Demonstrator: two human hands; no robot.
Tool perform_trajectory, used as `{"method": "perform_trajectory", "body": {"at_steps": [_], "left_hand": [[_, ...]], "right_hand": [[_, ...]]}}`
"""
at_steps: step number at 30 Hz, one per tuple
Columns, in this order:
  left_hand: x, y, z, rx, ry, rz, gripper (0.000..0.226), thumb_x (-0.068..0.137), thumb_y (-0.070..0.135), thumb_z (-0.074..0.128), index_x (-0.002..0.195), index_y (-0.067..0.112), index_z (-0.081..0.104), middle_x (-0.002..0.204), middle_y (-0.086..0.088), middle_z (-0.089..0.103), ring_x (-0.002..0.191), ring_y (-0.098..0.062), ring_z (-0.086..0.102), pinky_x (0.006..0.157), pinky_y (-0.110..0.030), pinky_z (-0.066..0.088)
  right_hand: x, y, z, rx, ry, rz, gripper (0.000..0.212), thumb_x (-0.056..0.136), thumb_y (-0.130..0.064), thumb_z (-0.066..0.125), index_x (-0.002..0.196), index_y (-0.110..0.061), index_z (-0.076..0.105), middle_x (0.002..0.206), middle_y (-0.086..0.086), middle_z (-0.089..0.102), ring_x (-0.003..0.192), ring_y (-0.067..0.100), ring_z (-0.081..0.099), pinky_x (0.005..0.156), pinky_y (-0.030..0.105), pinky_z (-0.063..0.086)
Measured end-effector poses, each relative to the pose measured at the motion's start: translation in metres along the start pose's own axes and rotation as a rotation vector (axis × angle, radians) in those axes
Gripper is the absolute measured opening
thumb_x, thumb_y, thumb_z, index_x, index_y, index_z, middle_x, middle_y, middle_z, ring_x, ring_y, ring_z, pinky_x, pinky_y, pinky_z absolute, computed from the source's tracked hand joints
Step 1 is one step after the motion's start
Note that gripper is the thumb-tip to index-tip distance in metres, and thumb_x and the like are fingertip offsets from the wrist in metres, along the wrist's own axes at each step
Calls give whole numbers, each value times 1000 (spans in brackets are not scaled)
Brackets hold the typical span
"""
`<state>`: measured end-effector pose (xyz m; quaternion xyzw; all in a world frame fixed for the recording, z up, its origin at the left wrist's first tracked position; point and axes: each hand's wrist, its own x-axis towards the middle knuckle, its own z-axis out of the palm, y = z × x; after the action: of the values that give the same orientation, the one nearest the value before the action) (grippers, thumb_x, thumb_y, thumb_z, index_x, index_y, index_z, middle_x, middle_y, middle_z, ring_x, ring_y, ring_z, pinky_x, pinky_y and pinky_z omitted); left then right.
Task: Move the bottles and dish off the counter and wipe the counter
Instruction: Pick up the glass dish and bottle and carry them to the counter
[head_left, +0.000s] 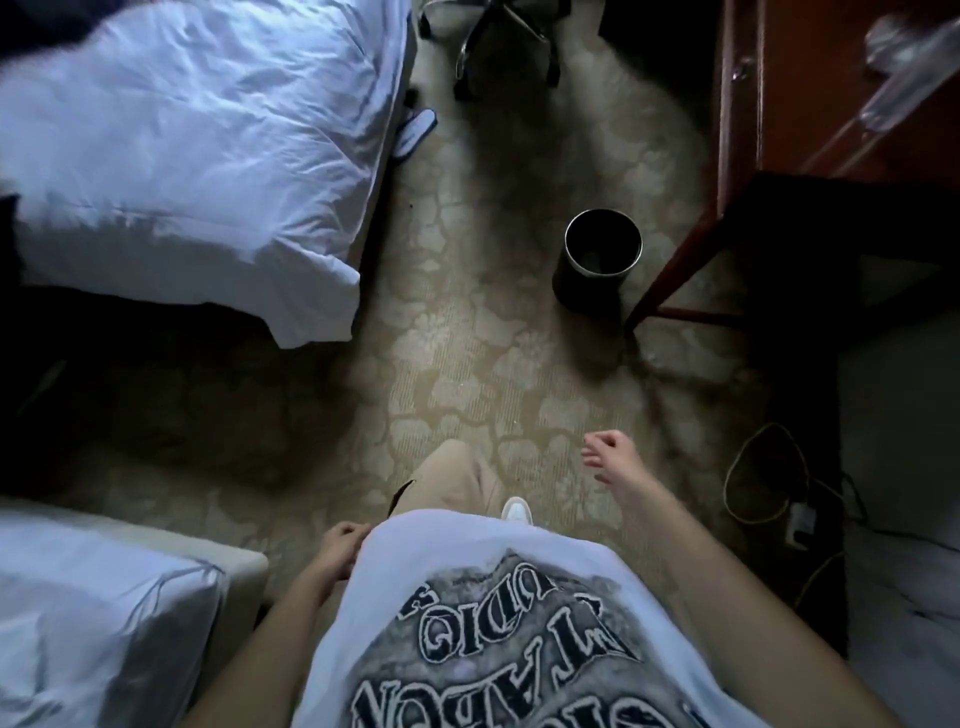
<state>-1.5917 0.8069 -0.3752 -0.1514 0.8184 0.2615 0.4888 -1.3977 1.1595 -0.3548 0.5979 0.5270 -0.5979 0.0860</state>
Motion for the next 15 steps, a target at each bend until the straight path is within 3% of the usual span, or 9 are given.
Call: {"method": "perform_trajectory", "body": {"at_steps": [2, 4, 8, 11, 13, 15], "left_hand": [[26, 49, -4, -7, -25, -1, 14, 95, 15, 57, 83, 8, 56, 65, -6, 49, 44, -10, 44, 31, -13, 31], [58, 104, -3, -13, -56, 6, 19, 96, 11, 55, 78, 8, 53, 62, -6, 44, 31, -5, 37, 31, -12, 26], [128, 238, -7, 11, -114, 53, 18, 94, 10, 57, 78, 6, 52, 56, -5, 50, 37, -10, 39, 43, -21, 30], [169, 354, -10, 51, -210, 110, 25, 97, 14, 52, 74, 11, 43, 46, 3, 47, 32, -6, 36, 36, -15, 26], [186, 445, -14, 110, -221, 202, 23, 97, 18, 53, 75, 14, 46, 54, 2, 53, 37, -7, 45, 42, -16, 27], [181, 534, -18, 181, -193, 326, 19, 97, 20, 55, 79, 15, 52, 66, -3, 61, 51, -11, 56, 46, -20, 33]], "right_hand": [[37, -43, -4, -4, 4, -13, 14, 98, -23, 53, 84, -21, 52, 82, 4, 62, 66, 11, 57, 54, 21, 38], [68, -77, -8, 7, 34, 10, 15, 98, -22, 53, 83, -20, 52, 82, 5, 61, 63, 11, 57, 48, 19, 38], [117, -108, -19, 11, 117, 178, 11, 98, -20, 53, 88, -16, 52, 77, 3, 61, 62, 13, 53, 50, 22, 35], [136, -123, -26, 2, 171, 288, 12, 98, -19, 54, 90, -10, 56, 71, 4, 59, 57, 16, 49, 44, 19, 30], [150, -150, -30, 40, 207, 322, 15, 97, -12, 55, 91, 1, 60, 68, 11, 60, 57, 21, 49, 41, 21, 34], [168, -182, -34, 105, 269, 339, 20, 95, -7, 57, 88, 11, 62, 81, 26, 65, 74, 36, 59, 63, 30, 48]]}}
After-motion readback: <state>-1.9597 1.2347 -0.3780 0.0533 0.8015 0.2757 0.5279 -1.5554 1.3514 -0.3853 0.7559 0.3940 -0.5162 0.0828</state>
